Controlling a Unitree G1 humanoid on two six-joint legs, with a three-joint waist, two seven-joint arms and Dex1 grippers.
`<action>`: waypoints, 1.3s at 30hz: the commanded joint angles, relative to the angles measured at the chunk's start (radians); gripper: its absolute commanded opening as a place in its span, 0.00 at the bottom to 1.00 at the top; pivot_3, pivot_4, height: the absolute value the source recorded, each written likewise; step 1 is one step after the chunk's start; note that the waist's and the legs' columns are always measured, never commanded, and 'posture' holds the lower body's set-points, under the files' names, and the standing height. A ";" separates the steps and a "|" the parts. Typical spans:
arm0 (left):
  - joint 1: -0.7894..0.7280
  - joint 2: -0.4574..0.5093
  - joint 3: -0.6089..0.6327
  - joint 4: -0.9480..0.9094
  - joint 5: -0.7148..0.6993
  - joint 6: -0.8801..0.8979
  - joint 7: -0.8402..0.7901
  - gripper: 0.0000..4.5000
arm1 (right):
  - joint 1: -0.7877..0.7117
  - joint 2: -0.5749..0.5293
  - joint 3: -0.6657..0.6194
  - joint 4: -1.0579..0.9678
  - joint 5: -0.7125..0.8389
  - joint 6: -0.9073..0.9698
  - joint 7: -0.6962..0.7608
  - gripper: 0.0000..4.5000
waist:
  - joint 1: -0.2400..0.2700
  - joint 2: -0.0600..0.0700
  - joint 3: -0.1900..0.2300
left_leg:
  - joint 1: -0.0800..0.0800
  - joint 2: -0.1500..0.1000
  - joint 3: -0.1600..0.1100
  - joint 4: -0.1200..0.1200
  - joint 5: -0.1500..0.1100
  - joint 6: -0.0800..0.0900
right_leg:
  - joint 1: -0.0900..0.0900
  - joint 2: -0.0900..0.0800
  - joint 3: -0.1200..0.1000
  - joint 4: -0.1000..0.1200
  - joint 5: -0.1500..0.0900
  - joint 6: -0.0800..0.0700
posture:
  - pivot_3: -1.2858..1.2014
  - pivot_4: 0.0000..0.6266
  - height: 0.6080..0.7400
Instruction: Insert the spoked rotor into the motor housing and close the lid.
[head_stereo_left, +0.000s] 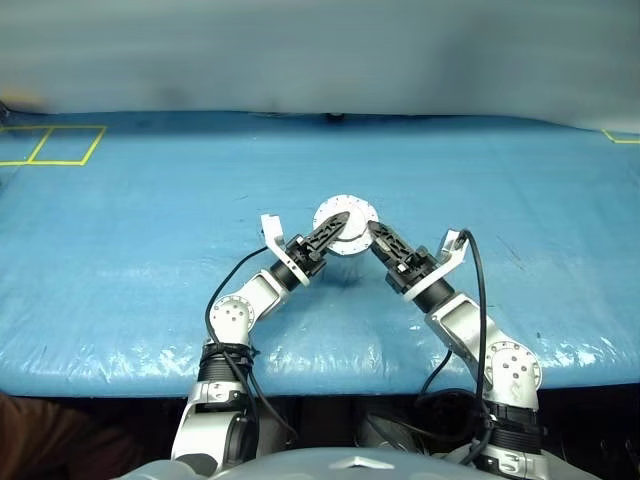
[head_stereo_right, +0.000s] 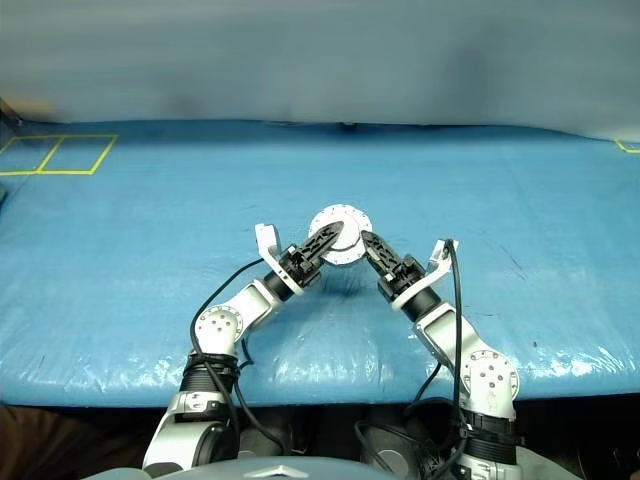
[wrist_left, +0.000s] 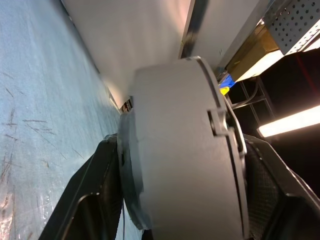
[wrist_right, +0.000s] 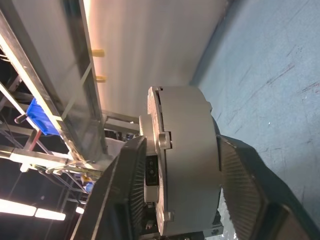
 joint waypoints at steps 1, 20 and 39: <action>-0.007 -0.047 0.030 -0.002 -0.005 -0.046 0.016 0.62 | -0.019 0.011 -0.006 -0.074 -0.020 -0.043 0.032 0.76 | 0.000 0.000 0.000 | 0.000 0.000 0.000 0.000 0.000 0.000 | 0.000 0.000 0.000 0.000 0.000 0.000 | 0.52 0.24 1.00; -0.202 -0.035 0.261 0.188 -0.012 -0.342 0.161 0.55 | -0.003 0.013 -0.030 -0.055 -0.146 -0.109 0.024 0.77 | 0.001 -0.002 0.001 | -0.004 0.000 0.000 0.001 0.000 0.000 | -0.001 0.000 0.000 0.000 0.000 0.000 | 0.52 0.24 1.00; -0.351 0.048 0.410 0.458 0.149 -0.706 0.437 0.55 | 0.011 0.023 -0.032 -0.059 -0.176 -0.107 0.023 0.77 | 0.001 -0.005 0.003 | -0.006 -0.001 0.000 0.007 0.000 0.000 | -0.001 0.001 -0.001 0.002 0.002 0.002 | 0.52 0.24 1.00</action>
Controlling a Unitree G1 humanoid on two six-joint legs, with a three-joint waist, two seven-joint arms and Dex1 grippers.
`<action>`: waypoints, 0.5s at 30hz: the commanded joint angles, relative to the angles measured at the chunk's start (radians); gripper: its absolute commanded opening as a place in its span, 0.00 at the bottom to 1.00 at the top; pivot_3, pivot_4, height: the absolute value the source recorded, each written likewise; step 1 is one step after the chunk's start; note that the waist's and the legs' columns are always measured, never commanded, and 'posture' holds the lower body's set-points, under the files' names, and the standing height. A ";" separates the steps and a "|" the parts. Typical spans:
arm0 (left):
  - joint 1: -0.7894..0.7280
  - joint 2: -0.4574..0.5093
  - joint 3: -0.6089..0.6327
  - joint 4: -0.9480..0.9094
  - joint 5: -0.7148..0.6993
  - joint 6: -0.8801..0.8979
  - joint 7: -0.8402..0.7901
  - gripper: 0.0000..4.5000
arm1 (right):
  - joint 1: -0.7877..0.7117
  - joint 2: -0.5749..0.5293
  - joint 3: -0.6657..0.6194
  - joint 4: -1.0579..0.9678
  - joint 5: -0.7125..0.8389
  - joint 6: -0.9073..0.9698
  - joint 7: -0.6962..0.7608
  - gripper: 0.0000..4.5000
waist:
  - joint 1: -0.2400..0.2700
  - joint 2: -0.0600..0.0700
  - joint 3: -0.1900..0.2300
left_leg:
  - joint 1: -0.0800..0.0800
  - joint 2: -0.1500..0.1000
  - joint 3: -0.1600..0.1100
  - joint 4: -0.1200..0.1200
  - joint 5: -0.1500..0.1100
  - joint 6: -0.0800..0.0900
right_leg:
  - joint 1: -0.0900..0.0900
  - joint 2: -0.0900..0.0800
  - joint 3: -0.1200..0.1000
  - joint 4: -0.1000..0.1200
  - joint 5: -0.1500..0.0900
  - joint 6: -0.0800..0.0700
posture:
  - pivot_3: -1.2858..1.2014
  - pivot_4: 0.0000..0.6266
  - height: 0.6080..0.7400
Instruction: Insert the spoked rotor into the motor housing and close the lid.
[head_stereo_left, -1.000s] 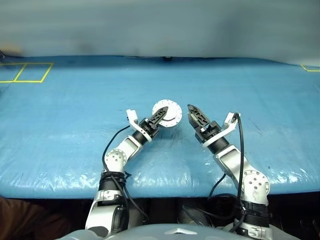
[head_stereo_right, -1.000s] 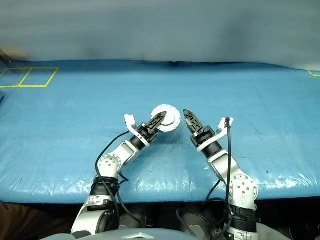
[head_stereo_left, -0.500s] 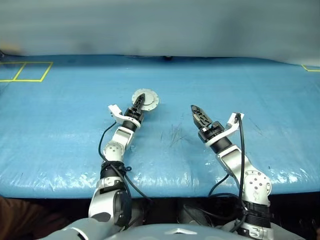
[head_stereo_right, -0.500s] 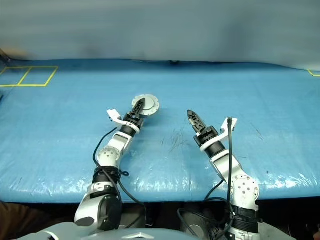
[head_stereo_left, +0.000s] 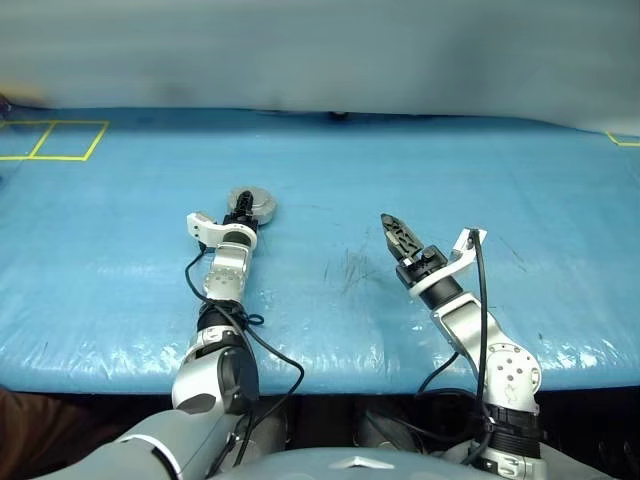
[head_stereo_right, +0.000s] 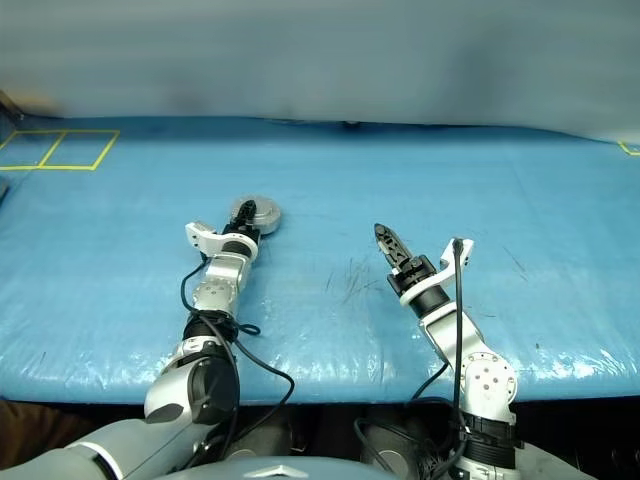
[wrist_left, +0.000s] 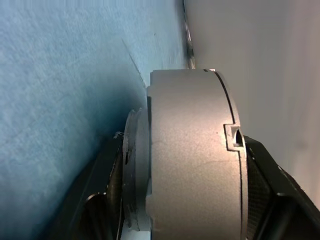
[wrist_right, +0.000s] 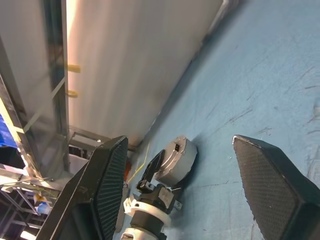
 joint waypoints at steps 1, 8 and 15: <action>-0.024 0.008 -0.004 -0.015 0.046 -0.059 0.021 0.62 | -0.004 0.005 -0.007 -0.026 0.004 -0.010 0.006 0.77 | -0.006 0.000 0.000 | 0.000 0.000 0.000 0.000 0.000 0.000 | 0.000 0.000 0.000 0.000 0.000 0.000 | 0.52 0.24 1.00; 0.000 0.007 -0.006 -0.058 0.153 -0.247 0.127 0.99 | -0.011 0.005 -0.008 -0.014 -0.005 -0.006 0.005 0.77 | -0.008 0.000 0.000 | 0.008 0.001 0.002 -0.001 -0.001 -0.001 | 0.003 0.001 0.001 0.000 0.000 0.000 | 0.52 0.24 1.00; 0.056 0.021 -0.044 -0.175 0.292 -0.374 0.248 0.99 | -0.019 0.002 -0.008 0.003 -0.015 0.000 -0.009 0.77 | -0.003 0.000 0.000 | 0.007 0.001 0.002 -0.001 -0.001 -0.001 | 0.003 0.001 0.001 0.000 0.000 0.000 | 0.52 0.24 1.00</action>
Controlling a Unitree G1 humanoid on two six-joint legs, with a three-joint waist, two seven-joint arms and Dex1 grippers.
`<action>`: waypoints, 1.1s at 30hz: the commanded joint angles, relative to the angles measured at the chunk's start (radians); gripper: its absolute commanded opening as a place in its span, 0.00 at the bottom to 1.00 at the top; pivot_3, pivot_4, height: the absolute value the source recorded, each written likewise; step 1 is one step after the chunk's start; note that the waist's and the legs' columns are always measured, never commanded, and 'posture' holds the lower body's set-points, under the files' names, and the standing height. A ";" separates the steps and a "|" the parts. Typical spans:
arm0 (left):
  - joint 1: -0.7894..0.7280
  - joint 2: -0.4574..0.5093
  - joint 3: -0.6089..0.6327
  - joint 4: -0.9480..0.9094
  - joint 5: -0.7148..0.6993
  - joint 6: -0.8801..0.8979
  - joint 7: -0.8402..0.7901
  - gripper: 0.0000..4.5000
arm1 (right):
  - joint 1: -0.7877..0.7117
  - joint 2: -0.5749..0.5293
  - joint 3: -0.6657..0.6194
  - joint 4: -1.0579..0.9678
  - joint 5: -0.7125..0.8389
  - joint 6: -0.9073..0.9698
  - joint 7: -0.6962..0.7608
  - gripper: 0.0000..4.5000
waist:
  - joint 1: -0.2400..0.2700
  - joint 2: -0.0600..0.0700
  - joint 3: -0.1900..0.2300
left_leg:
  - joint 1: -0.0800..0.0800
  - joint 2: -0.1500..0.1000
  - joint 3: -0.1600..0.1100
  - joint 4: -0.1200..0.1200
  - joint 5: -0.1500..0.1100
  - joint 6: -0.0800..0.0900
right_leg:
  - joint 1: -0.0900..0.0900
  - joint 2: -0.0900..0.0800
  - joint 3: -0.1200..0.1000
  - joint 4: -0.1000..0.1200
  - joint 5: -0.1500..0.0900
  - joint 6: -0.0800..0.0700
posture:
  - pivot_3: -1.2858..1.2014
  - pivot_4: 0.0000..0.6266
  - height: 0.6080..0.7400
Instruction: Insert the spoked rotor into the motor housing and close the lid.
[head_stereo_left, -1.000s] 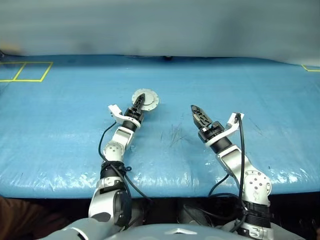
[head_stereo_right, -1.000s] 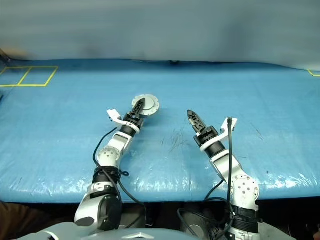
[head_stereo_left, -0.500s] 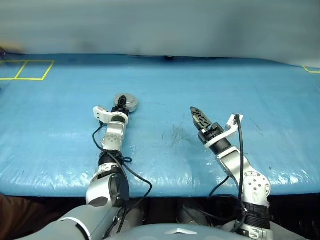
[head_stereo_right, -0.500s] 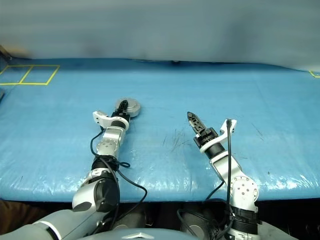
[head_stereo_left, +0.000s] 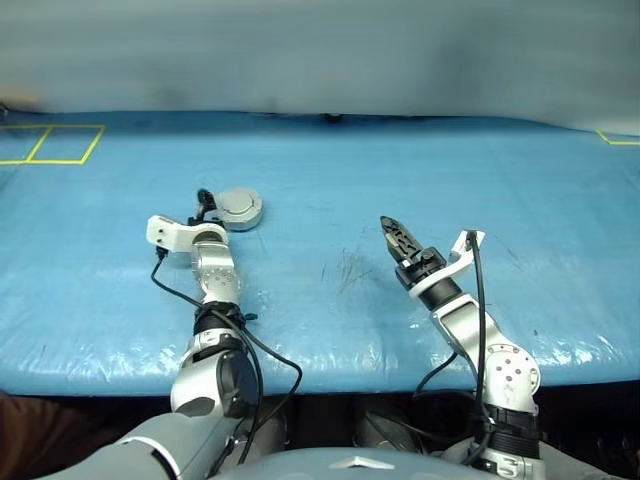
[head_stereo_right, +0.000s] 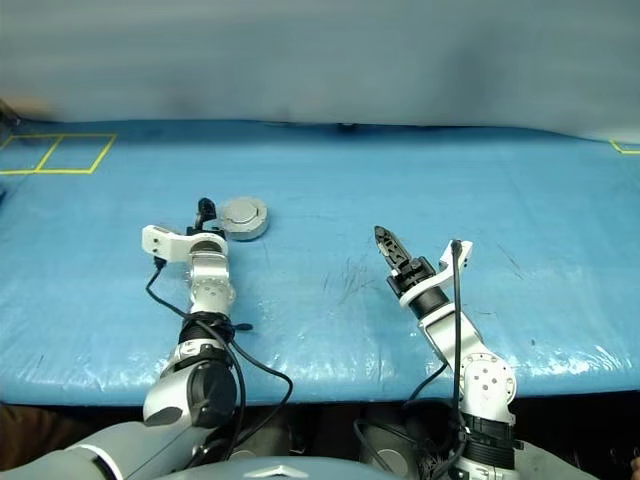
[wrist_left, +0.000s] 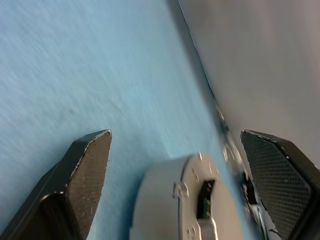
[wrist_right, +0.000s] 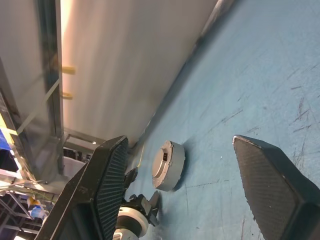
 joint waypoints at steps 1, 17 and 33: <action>0.021 0.016 -0.046 -0.091 0.090 -0.052 0.020 0.99 | -0.015 -0.001 -0.006 -0.009 -0.007 -0.005 0.005 0.77 | 0.001 0.000 0.000 | 0.000 0.000 0.000 0.000 0.000 0.000 | 0.000 0.000 0.000 0.000 0.000 0.000 | 0.52 0.24 1.00; 0.337 0.289 -0.706 -0.477 0.430 0.080 -0.743 0.99 | 0.018 -0.368 0.171 0.095 -0.827 -0.374 0.370 0.77 | -0.005 0.001 0.000 | 0.004 0.002 0.004 -0.002 -0.001 -0.004 | 0.001 0.003 0.003 0.001 -0.001 -0.001 | 0.52 0.24 1.00; 0.437 0.376 -0.815 -0.499 0.544 0.080 -0.869 1.00 | -0.046 -0.361 0.192 0.200 -0.926 -0.403 0.474 0.99 | 0.012 0.001 0.000 | 0.003 0.002 0.002 -0.003 -0.001 -0.005 | 0.000 0.001 0.003 0.000 -0.001 -0.001 | 0.52 0.24 1.00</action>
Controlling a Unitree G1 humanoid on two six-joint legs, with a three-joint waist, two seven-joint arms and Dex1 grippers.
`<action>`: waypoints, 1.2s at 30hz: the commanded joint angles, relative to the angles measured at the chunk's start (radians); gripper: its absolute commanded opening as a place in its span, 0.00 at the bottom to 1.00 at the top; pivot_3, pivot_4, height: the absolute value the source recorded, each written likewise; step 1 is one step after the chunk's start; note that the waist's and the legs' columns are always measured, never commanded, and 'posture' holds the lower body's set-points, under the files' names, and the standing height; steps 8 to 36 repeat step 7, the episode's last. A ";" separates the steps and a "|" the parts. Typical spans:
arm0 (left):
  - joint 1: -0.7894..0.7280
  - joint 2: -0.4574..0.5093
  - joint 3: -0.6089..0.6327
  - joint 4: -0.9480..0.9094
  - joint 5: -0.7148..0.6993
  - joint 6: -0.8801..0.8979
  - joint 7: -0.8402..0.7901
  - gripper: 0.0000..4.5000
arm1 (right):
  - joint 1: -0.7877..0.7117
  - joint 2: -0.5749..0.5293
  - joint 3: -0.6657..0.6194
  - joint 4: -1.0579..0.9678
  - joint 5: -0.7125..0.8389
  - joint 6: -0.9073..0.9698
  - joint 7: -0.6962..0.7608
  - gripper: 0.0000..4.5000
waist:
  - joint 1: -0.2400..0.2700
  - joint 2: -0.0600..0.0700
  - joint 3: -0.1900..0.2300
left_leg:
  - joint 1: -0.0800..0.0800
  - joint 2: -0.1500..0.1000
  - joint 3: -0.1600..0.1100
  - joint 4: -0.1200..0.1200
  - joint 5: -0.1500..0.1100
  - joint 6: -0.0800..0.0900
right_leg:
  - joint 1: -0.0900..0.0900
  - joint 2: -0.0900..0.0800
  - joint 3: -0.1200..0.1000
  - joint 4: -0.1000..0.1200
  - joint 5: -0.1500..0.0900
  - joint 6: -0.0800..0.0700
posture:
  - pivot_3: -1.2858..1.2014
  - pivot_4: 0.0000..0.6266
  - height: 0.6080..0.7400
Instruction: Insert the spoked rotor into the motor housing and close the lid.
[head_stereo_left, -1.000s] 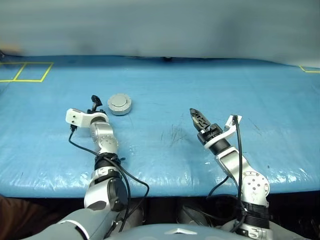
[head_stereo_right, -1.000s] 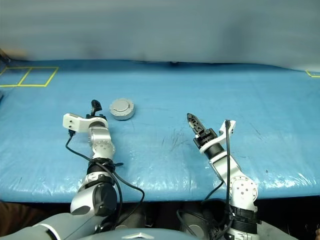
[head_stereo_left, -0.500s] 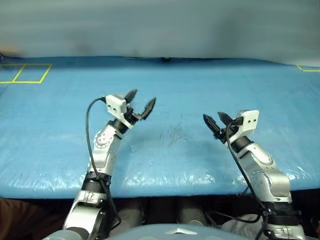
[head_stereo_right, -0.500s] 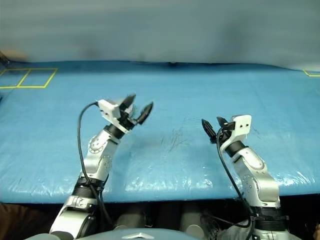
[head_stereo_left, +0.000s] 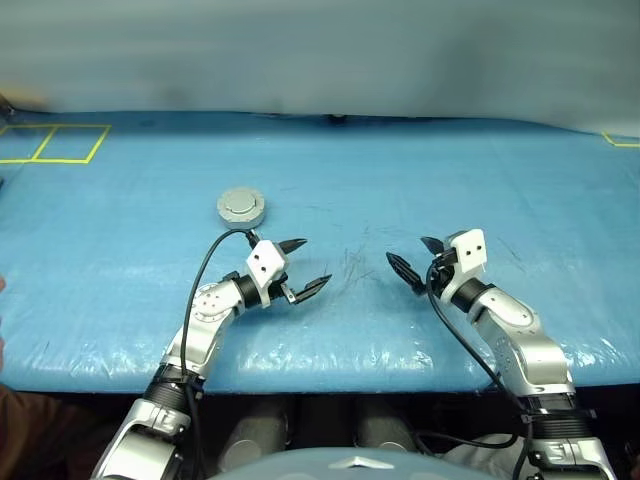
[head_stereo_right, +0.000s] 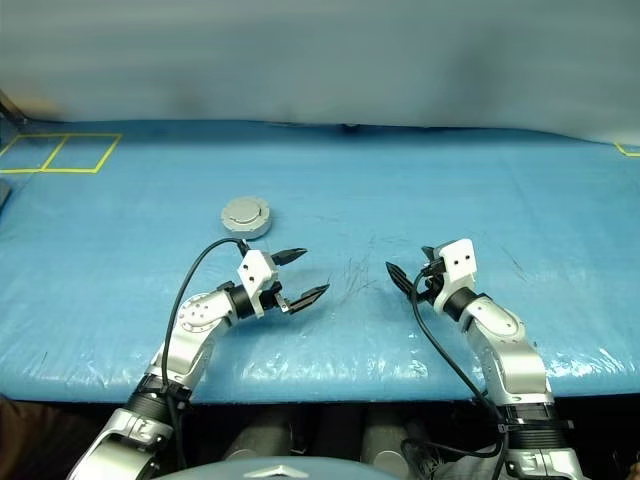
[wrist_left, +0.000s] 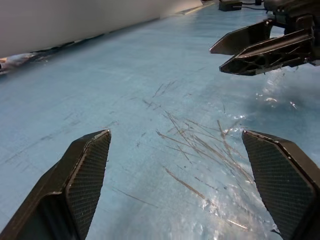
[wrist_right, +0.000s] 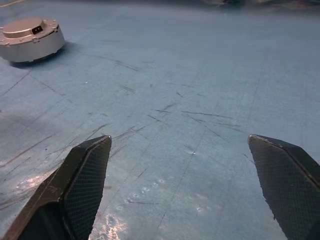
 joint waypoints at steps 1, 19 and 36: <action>0.012 -0.006 0.002 -0.046 -0.001 -0.004 -0.002 1.00 | -0.015 0.010 -0.008 -0.011 -0.008 -0.011 0.019 0.99 | 0.002 0.000 0.000 | 0.000 0.000 0.000 0.000 0.000 0.000 | 0.000 0.000 0.000 0.000 0.000 0.000 | 0.52 0.24 1.00; 0.026 -0.018 0.012 -0.054 -0.016 -0.014 -0.004 1.00 | -0.020 0.020 -0.014 -0.001 -0.032 -0.012 0.023 0.99 | 0.003 0.000 0.000 | 0.000 0.000 0.000 0.000 0.000 0.000 | 0.000 0.000 0.000 0.000 0.000 0.000 | 0.52 0.24 1.00; 0.026 -0.018 0.012 -0.054 -0.016 -0.014 -0.004 1.00 | -0.020 0.020 -0.014 -0.001 -0.032 -0.012 0.023 0.99 | 0.003 0.000 0.000 | 0.000 0.000 0.000 0.000 0.000 0.000 | 0.000 0.000 0.000 0.000 0.000 0.000 | 0.52 0.24 1.00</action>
